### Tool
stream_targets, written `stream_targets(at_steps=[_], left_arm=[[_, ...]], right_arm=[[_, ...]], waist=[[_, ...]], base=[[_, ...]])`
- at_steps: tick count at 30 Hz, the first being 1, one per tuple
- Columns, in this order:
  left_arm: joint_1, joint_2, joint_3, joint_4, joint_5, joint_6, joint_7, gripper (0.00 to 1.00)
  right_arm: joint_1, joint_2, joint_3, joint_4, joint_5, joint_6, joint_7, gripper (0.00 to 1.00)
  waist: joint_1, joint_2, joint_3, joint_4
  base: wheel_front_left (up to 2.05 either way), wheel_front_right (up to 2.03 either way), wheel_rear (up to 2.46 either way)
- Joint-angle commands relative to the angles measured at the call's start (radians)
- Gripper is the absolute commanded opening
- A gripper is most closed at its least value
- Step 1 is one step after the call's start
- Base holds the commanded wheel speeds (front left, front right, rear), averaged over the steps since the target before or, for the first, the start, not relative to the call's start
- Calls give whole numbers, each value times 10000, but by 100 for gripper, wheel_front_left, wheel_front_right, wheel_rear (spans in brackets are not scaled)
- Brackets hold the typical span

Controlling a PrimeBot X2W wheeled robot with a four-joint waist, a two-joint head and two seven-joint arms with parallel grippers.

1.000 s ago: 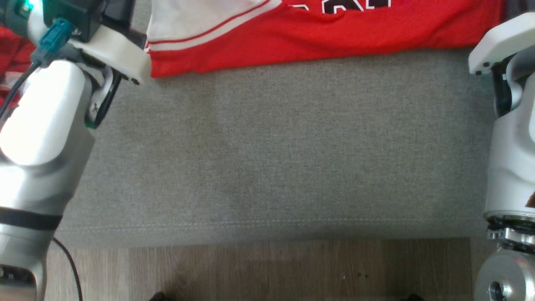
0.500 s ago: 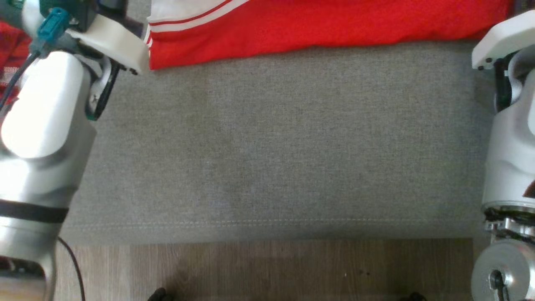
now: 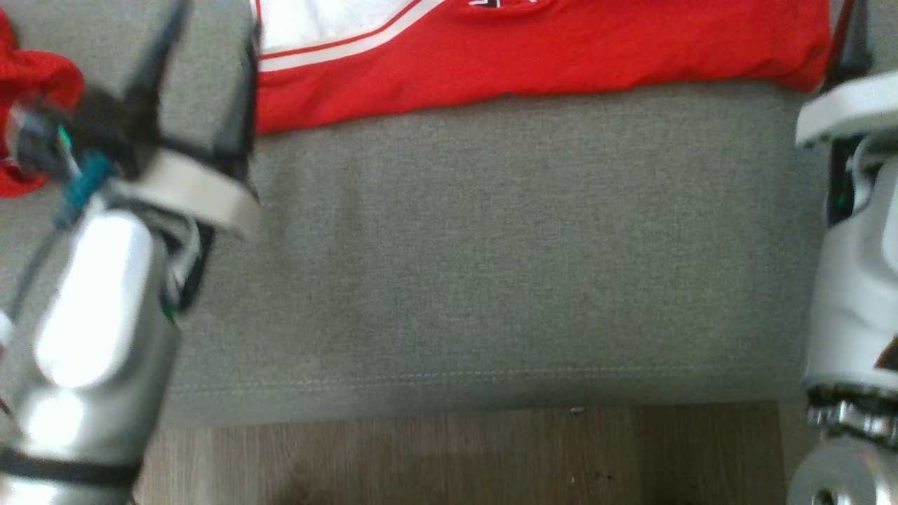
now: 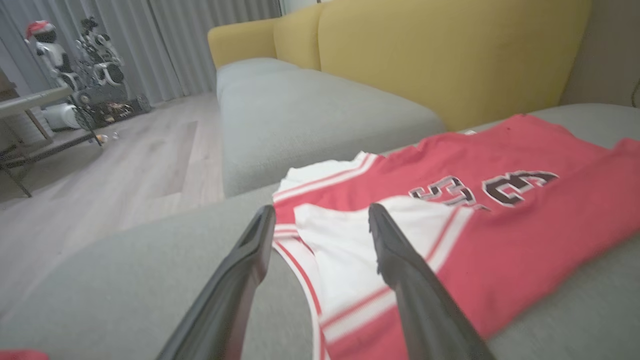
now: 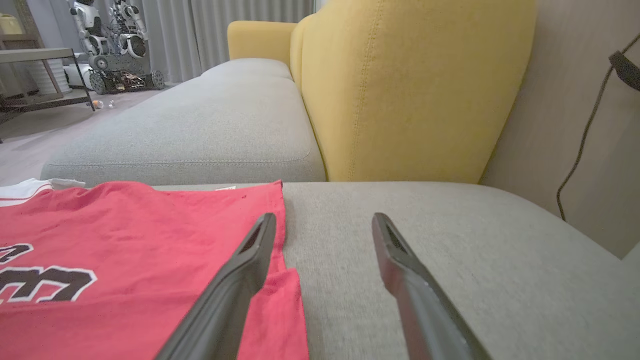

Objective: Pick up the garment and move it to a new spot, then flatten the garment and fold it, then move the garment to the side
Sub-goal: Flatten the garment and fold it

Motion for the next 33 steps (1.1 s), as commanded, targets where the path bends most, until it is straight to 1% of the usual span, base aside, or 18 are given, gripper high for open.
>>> stream_targets(at_steps=[1,4,7,11,15,22,23,24,25,26,27,28,29,31,33], left_arm=[[-2,306,431,-344,-101,74,-51,100],[855,22,401,-205,-272,-4,-51,100],[1175,-186,321,413,-447,-139,-51,100],[1019,-253,243,1483,-483,-174,-13,100],[741,-273,180,2191,-484,-242,-11,100],[256,-128,-15,2724,-185,-370,-40,100],[211,-115,-65,2815,-164,-408,-40,75],[171,-118,-80,2909,-183,-436,-41,54],[143,-125,-93,3042,-218,-461,-21,40],[124,-137,-110,3198,-273,-496,47,33],[93,-167,-94,3330,-348,-514,96,28],[76,-196,-90,3491,-417,-528,213,7],[49,-215,-97,3617,-465,-544,287,0],[-1,-231,-83,3827,-539,-550,350,0],[-41,-236,-98,3978,-581,-566,352,0]], right_arm=[[176,200,299,-325,118,-13,-93,100],[589,200,468,-404,355,-13,-147,100],[793,201,573,-423,454,-13,-160,100],[916,201,759,-339,565,-13,-67,100],[981,201,895,-319,656,-13,30,100],[1034,202,837,-388,673,-13,173,100],[1037,202,836,-394,690,-13,180,100],[1041,202,840,-395,702,-13,194,100],[1042,202,854,-380,726,-13,216,100],[1043,202,882,-353,752,-13,245,100],[1043,202,913,-326,772,-13,270,100],[1039,202,970,-289,803,-13,288,100],[1027,202,1097,-231,853,-13,309,100],[1006,202,1290,-35,1036,-13,483,100],[1018,202,1479,289,1194,-13,897,100]], waist=[[-1,0,-83,11],[-1,0,-239,9],[-1,0,-371,-21],[-1,0,-470,-121],[-1,0,-484,-234],[-1,0,-371,-326],[-1,0,-357,-330],[-1,0,-347,-332],[-1,0,-343,-335],[-1,0,-348,-331],[-1,0,-357,-324],[-1,0,-372,-314],[-1,0,-388,-304],[-1,0,-442,-287],[-1,0,-529,-250]], base=[[0,0,0],[0,0,0],[0,0,0],[0,0,0],[0,0,0],[0,0,0],[0,0,0],[0,0,0],[0,0,0],[0,0,0],[0,0,0],[0,0,0],[0,0,0],[0,0,0],[0,0,0]])
